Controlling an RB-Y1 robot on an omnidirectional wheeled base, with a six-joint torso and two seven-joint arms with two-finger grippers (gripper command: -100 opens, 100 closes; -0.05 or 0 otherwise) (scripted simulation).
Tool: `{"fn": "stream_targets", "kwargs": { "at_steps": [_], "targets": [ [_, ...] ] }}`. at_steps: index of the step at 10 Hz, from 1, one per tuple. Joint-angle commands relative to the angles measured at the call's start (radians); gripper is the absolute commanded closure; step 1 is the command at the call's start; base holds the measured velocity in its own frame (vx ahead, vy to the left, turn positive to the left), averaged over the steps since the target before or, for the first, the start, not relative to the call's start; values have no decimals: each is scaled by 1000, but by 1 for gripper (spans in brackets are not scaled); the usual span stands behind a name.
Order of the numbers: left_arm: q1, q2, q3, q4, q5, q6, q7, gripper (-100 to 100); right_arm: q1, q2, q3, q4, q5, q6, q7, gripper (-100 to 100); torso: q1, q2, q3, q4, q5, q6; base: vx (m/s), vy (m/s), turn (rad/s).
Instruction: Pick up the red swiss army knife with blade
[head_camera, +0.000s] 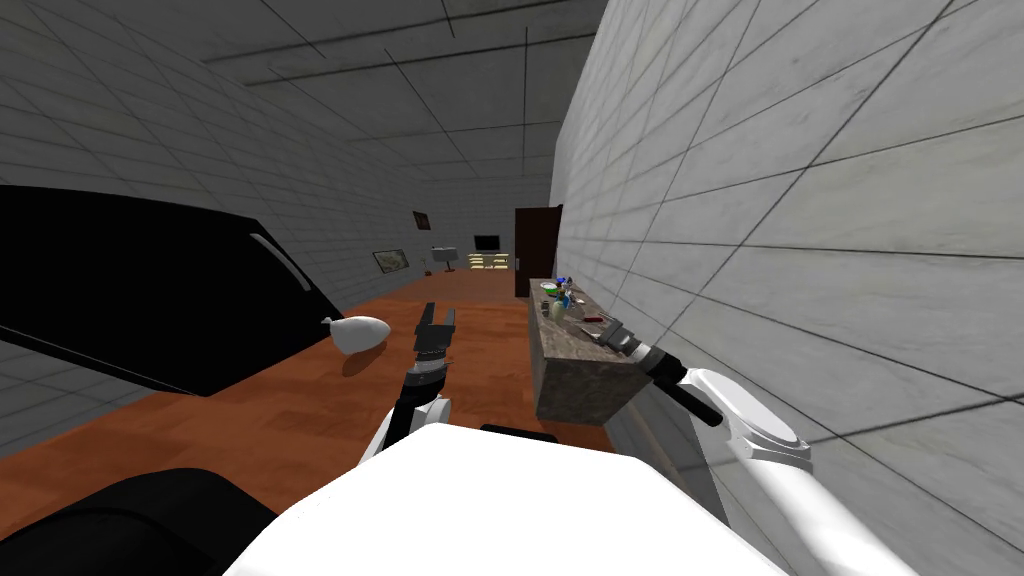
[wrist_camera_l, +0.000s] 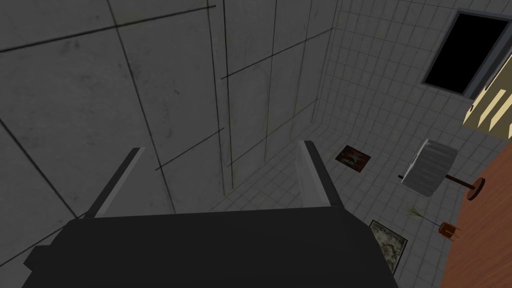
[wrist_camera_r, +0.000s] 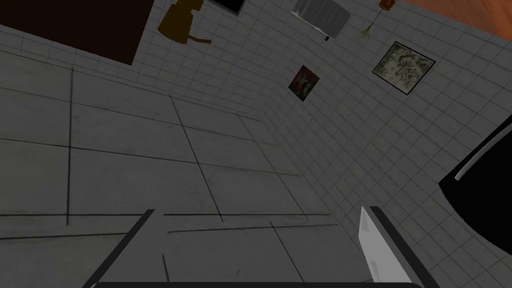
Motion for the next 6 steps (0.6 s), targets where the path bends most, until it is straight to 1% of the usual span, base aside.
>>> {"fn": "stream_targets", "kwargs": {
  "at_steps": [1, 2, 3, 4, 5, 6],
  "targets": [
    [0, 0, 0, 0, 0, 0, 0, 0, -17, -43, 6, 50, 50, -32, 28, -100, 0, 0, 0, 0, 0, 0, 40, 106, -21],
    [0, 0, 0, 0, 0, 0, 0, 0, -17, -43, 6, 65, 73, -32, 28, -100, 2, 0, 0, 0, 0, 0, 58, 121, -28],
    [0, 0, 0, 0, 0, 0, 0, 0, -31, -84, 14, 116, 102, -63, 55, -100, 3, -1, -1, 0, 0, 0, 98, 179, -26],
    [0, 0, 0, 0, 0, 0, 0, 0, -31, -84, 14, 123, 134, -63, 55, -100, 6, -3, -2, -1, 1, 0, 86, 149, -31],
    [0, 0, 0, 0, 0, 0, 0, 0, -43, -124, 23, 152, 166, -94, 81, -100, 5, -3, -2, -1, 1, 0, 126, 151, -26],
    [0, 0, 0, 0, 0, 0, 0, 0, -43, -124, 23, 182, 193, -94, 81, -100, 5, -6, -3, -1, 1, 0, 101, 131, -21]
  ]
}}
